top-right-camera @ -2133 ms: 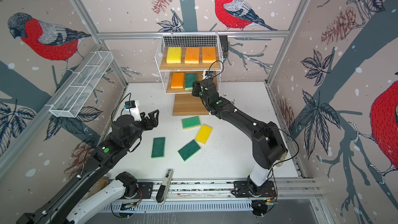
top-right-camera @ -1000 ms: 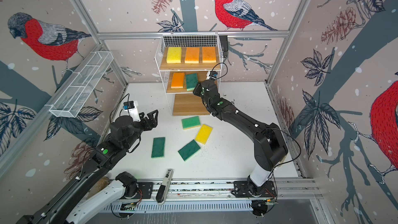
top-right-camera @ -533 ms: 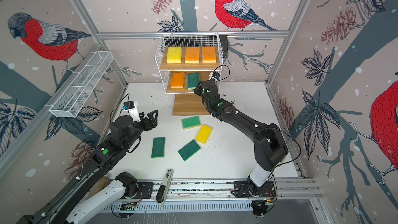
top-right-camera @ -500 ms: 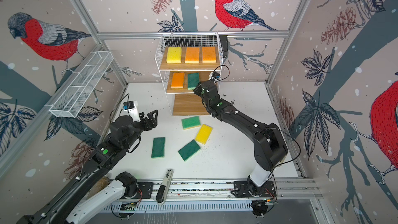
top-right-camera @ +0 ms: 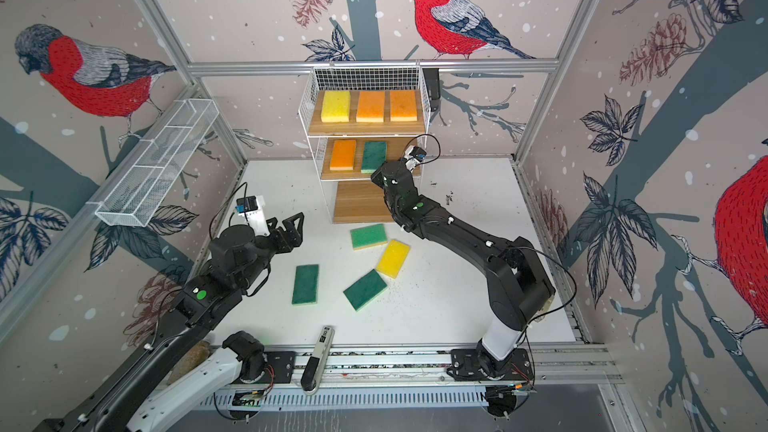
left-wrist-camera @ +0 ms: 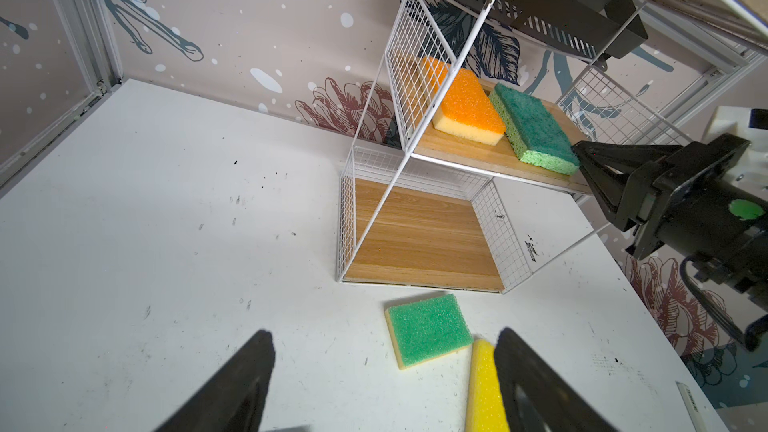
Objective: Place and organize the cleaning sponges onto the shelf
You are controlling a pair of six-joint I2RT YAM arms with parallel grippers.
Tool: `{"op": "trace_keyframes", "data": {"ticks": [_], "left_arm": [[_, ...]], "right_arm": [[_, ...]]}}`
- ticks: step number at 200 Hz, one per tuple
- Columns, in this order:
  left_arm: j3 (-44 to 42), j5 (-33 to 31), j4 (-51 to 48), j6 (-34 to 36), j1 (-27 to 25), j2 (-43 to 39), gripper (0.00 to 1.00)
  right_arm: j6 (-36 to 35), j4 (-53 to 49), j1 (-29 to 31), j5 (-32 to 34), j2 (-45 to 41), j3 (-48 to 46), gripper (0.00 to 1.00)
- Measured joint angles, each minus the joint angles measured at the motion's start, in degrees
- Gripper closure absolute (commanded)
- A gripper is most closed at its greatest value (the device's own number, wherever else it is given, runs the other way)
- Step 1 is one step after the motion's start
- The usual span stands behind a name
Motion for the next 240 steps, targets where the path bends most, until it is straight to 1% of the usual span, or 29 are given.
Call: {"op": "trace_keyframes", "data": {"ticks": [98,195,240], "left_arm": [[-0.4,-0.2,0.0,0.0,0.0,-0.8,0.16],[-0.5,-0.2,0.0,0.0,0.1,-0.9,0.17],[-0.5,-0.2,0.0,0.0,0.1,-1.1,0.17]], "right_arm": [[1.2,0.2,0.0,1.7,3.3,3.6,0.90],[1.2,-0.5,-0.3,3.0,2.6,3.8,0.87],[1.0,-1.3,-0.8,2.1,2.4,3.6,0.86]]}}
